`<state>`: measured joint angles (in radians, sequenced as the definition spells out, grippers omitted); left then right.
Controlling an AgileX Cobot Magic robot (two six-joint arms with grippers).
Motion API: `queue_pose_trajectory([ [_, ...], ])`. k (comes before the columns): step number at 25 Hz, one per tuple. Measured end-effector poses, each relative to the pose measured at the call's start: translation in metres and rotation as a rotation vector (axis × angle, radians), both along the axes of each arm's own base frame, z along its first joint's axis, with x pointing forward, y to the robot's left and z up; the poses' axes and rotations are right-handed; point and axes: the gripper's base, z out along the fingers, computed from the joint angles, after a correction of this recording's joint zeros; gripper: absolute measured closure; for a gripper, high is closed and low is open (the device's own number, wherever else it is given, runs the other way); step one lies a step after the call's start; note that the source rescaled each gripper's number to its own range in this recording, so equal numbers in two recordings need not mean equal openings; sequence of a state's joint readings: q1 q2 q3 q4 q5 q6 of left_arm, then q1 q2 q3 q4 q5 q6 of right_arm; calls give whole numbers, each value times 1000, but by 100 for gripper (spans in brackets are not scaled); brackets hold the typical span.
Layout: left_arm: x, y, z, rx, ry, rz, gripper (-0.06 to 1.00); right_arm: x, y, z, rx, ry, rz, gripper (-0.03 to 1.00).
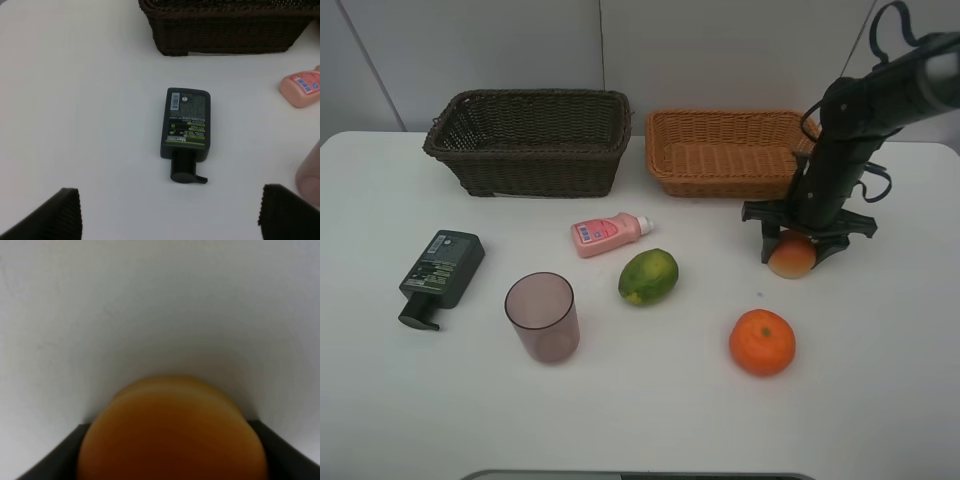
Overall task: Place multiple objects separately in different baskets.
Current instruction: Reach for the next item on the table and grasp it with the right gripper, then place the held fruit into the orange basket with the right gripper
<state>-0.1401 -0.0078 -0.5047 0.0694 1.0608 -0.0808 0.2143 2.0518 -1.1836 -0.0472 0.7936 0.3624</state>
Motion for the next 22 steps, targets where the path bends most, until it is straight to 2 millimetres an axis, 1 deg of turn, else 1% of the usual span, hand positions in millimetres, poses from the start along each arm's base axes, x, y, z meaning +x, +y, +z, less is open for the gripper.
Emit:
queue_pose_trajectory([
  [8, 0, 0, 0, 0, 0, 0, 3, 0, 0, 0, 0, 0, 0, 95],
  [11, 0, 0, 0, 0, 0, 0, 3, 0, 0, 6, -1, 5, 11, 95],
  [14, 0, 0, 0, 0, 0, 0, 3, 3, 0, 27, -10, 34, 92, 95],
  [16, 0, 0, 0, 0, 0, 0, 3, 8, 1, 47, -14, 41, 159, 95],
  [19, 0, 0, 0, 0, 0, 0, 3, 18, 3, 77, -17, 49, 232, 95],
  [22, 0, 0, 0, 0, 0, 0, 3, 33, 6, 106, -12, -9, 251, 95],
])
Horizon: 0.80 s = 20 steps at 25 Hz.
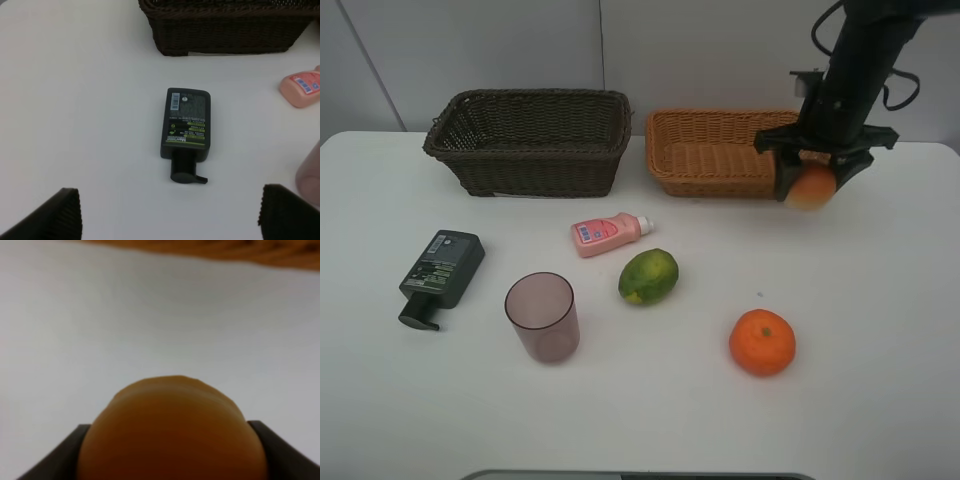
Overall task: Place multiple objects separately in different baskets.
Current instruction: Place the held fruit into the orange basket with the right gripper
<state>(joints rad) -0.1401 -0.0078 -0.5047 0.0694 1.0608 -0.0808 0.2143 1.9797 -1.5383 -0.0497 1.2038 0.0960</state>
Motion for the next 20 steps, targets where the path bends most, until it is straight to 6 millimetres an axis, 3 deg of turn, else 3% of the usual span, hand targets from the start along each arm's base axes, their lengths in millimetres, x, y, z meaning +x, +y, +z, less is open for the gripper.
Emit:
queue_pose_trajectory([
  [5, 0, 0, 0, 0, 0, 0, 3, 37, 8, 31, 32, -151, 2, 95],
  [9, 0, 0, 0, 0, 0, 0, 3, 69, 15, 31, 49, -221, 2, 95],
  [12, 0, 0, 0, 0, 0, 0, 3, 87, 19, 21, 54, -243, 2, 95],
  [20, 0, 0, 0, 0, 0, 0, 3, 110, 24, -35, 50, -240, 8, 95],
])
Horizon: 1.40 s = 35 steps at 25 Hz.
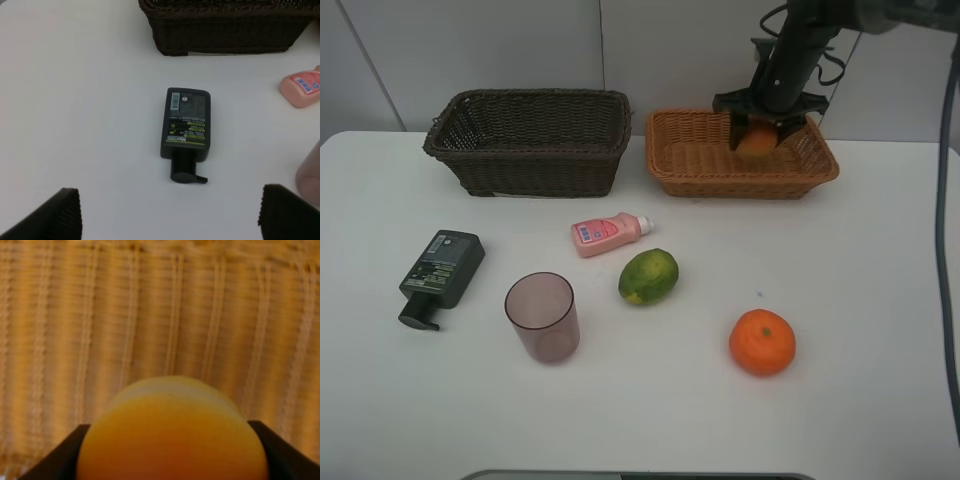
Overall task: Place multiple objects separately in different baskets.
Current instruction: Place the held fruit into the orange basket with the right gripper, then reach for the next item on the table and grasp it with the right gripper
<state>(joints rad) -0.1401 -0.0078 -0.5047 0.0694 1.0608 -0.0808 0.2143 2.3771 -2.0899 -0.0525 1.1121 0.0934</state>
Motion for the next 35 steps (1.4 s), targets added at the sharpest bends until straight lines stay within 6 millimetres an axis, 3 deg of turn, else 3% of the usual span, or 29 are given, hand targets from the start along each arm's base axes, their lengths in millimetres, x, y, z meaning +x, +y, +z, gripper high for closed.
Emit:
queue_pose_trajectory([
  [9, 0, 0, 0, 0, 0, 0, 3, 13, 0, -29, -20, -63, 17, 95],
  [15, 0, 0, 0, 0, 0, 0, 3, 15, 1, -29, -15, -84, 18, 95],
  [16, 0, 0, 0, 0, 0, 0, 3, 15, 1, -29, -15, -84, 18, 90],
  [20, 0, 0, 0, 0, 0, 0, 3, 16, 1, -29, -16, -89, 19, 20],
  [21, 0, 0, 0, 0, 0, 0, 3, 16, 1, -29, -15, -90, 19, 11],
  [25, 0, 0, 0, 0, 0, 0, 3, 15, 1, -19, -9, -102, 17, -2],
  [31, 0, 0, 0, 0, 0, 0, 3, -5, 10, 27, -45, -70, 42, -3],
  [35, 0, 0, 0, 0, 0, 0, 3, -32, 24, 37, -62, -2, 80, -3],
])
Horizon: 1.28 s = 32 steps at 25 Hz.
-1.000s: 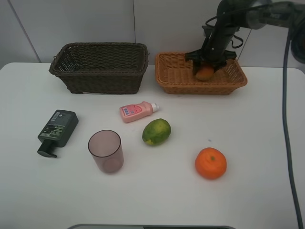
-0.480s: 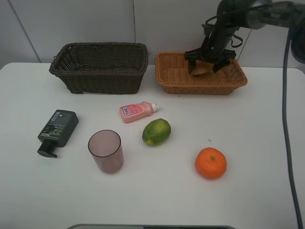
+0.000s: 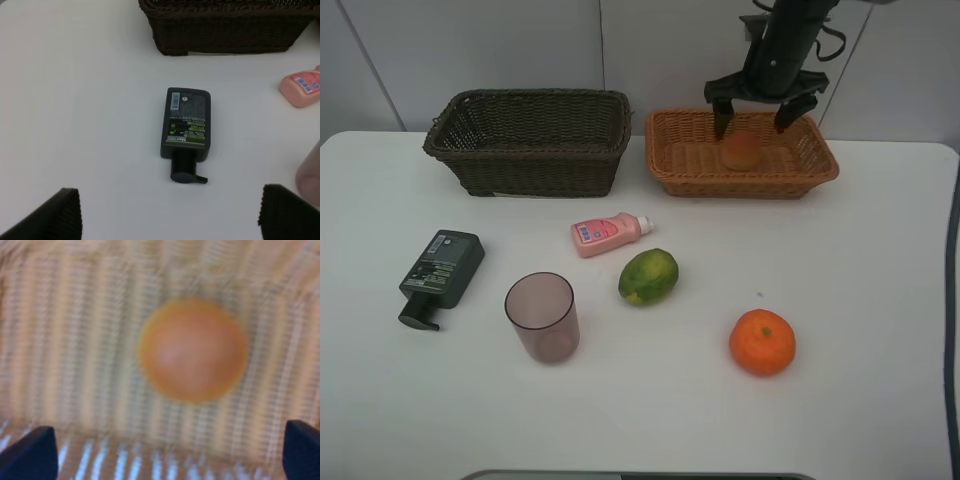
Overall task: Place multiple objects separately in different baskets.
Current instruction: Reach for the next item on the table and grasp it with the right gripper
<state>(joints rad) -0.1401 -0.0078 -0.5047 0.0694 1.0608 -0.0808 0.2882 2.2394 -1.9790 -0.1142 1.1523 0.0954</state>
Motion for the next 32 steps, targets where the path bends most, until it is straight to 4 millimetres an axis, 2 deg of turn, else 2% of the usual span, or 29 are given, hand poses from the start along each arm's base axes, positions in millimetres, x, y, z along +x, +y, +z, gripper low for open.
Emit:
queue_pose_trajectory([
  [4, 0, 0, 0, 0, 0, 0, 3, -40, 1, 8, 8, 21, -1, -3],
  [10, 0, 0, 0, 0, 0, 0, 3, -116, -3, 26, 53, -26, -26, -3],
  [15, 0, 0, 0, 0, 0, 0, 3, -180, -9, 21, 91, -11, -78, -3],
  [19, 0, 0, 0, 0, 0, 0, 3, -219, -4, 10, 94, 25, -87, -3],
  [23, 0, 0, 0, 0, 0, 0, 3, -239, 6, 0, 66, 47, -84, -3],
  [32, 0, 0, 0, 0, 0, 0, 3, -258, 27, -7, 72, 39, -72, -3],
])
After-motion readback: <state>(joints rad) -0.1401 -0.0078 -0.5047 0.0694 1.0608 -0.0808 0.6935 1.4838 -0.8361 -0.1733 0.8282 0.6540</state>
